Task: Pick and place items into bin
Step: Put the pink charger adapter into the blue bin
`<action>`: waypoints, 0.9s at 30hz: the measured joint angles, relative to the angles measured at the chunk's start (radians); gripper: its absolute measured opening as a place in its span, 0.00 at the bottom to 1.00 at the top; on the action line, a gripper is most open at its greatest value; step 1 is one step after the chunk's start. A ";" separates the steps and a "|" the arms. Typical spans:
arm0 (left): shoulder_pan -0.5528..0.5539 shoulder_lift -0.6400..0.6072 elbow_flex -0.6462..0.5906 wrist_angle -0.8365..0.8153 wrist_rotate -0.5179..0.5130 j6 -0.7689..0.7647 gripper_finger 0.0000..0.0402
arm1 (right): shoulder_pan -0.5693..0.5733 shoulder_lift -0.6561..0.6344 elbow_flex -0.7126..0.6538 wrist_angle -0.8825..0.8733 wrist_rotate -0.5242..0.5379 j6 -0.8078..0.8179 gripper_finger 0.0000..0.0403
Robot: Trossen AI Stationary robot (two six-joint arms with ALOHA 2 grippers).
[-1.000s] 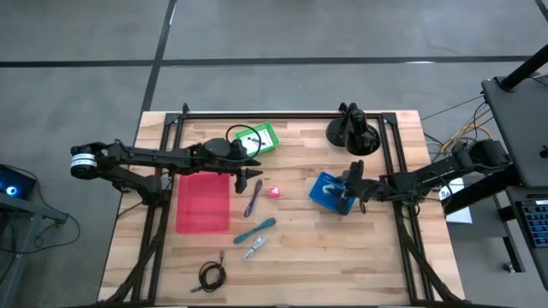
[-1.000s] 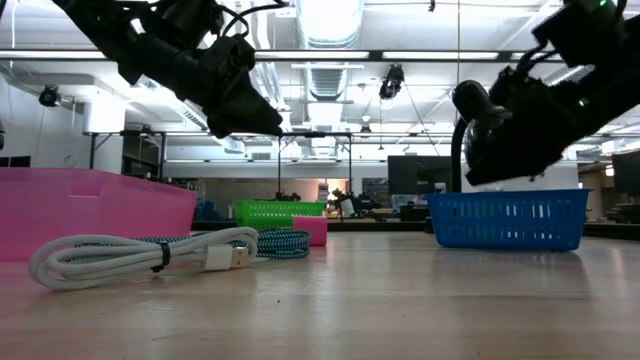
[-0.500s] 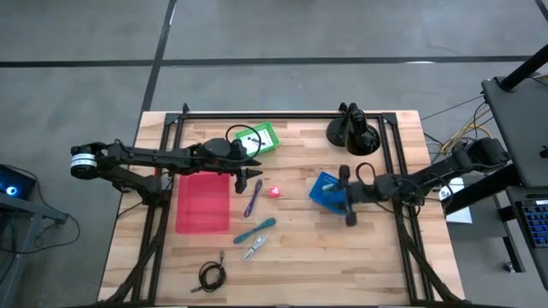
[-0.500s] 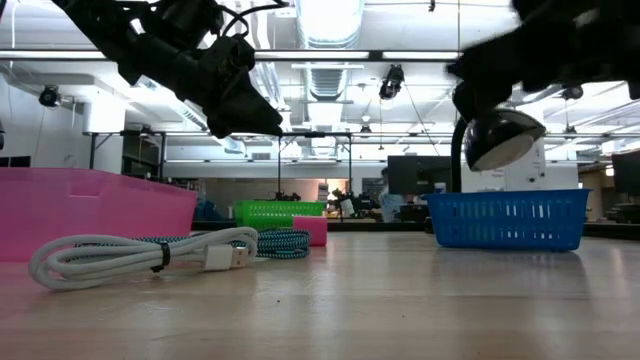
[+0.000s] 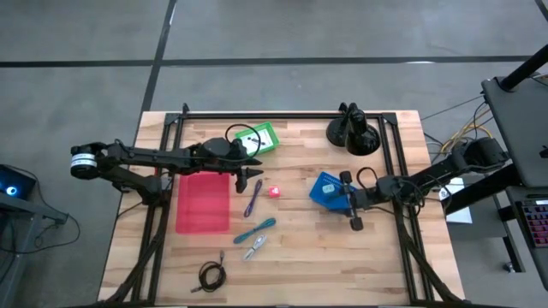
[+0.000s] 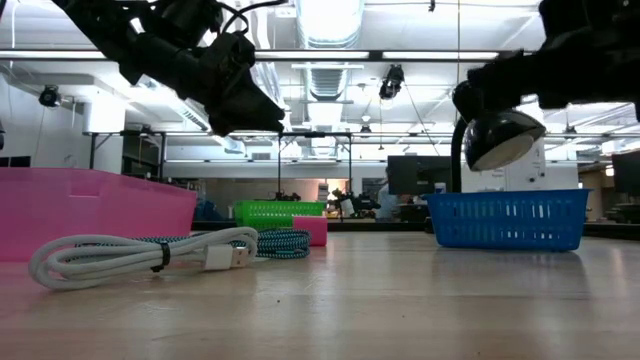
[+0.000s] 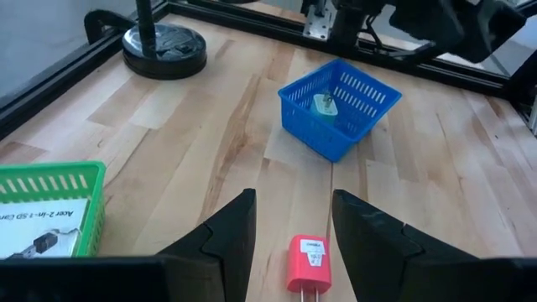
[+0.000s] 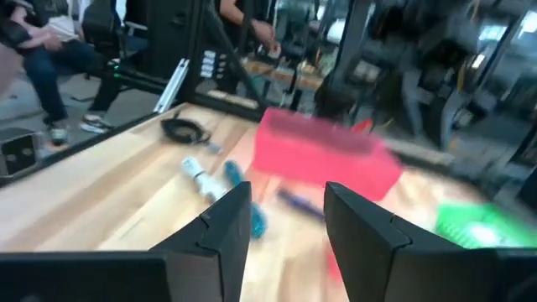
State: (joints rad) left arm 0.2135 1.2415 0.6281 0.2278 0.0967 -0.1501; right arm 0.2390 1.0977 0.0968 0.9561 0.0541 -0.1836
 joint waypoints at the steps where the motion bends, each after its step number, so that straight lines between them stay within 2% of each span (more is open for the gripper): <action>1: 0.000 0.000 0.000 0.001 0.000 0.001 0.35 | 0.000 0.003 0.004 0.013 0.004 -0.033 0.34; 7: -0.004 0.017 0.000 0.065 0.045 0.132 0.35 | 0.000 0.012 0.049 0.026 0.002 -0.195 0.34; 12: -0.008 0.087 0.013 0.202 0.168 0.130 0.36 | 0.000 0.008 0.080 0.022 0.001 -0.318 0.32; 16: -0.013 0.167 0.039 0.225 0.160 0.111 0.44 | 0.000 0.011 0.109 0.020 -0.002 -0.311 0.32; 21: -0.016 0.290 0.100 0.214 0.156 0.109 0.57 | -0.002 0.008 0.114 0.017 0.003 -0.315 0.33; 24: -0.021 0.346 0.163 0.187 0.153 0.106 0.59 | -0.002 0.008 0.107 -0.004 0.046 -0.317 0.32; 27: -0.034 0.368 0.231 0.071 0.154 0.112 0.60 | -0.002 0.007 0.105 -0.048 0.091 -0.318 0.31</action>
State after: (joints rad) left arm 0.1795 1.6092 0.8596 0.2990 0.2508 -0.0378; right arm 0.2375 1.1043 0.2022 0.9080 0.1452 -0.5014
